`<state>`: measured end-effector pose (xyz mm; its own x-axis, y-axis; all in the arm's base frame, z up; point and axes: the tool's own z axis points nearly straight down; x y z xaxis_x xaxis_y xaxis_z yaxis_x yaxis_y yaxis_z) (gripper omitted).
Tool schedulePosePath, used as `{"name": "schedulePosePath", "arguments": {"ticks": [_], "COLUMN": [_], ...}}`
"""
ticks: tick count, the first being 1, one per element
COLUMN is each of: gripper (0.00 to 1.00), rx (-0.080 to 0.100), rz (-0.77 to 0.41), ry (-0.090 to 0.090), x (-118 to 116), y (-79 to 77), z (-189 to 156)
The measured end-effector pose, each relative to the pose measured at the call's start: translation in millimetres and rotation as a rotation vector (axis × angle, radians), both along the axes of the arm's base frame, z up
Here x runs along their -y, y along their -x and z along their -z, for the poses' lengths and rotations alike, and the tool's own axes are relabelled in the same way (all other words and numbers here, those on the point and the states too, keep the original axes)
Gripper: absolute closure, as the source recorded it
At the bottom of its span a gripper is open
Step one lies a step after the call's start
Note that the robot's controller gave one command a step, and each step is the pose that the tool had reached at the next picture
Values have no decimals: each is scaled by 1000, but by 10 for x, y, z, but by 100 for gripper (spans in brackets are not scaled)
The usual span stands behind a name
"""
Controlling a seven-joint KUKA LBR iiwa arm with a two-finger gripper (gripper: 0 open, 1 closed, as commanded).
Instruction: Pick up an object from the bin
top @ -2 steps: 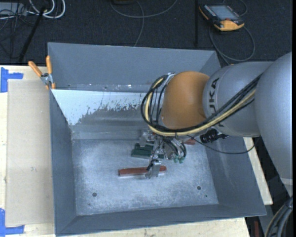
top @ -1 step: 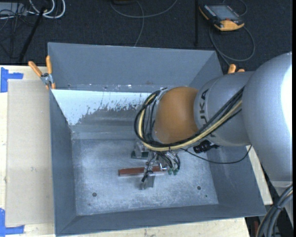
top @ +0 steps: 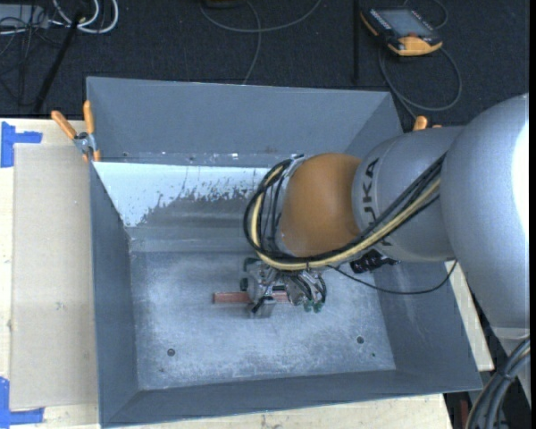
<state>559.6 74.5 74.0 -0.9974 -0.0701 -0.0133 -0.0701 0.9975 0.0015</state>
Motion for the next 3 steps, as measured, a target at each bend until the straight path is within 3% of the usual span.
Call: {"name": "schedulePosePath", "arguments": {"ticks": [1,2,3], "gripper": [100,100,100], "rx": [-4,-21,-8], "rz": [-285,-377,-425], "ry": [3,4,4], "x": [-407,-497,-623], "y": [-269,366,299], "z": [-1606,-1033,-1565]}}
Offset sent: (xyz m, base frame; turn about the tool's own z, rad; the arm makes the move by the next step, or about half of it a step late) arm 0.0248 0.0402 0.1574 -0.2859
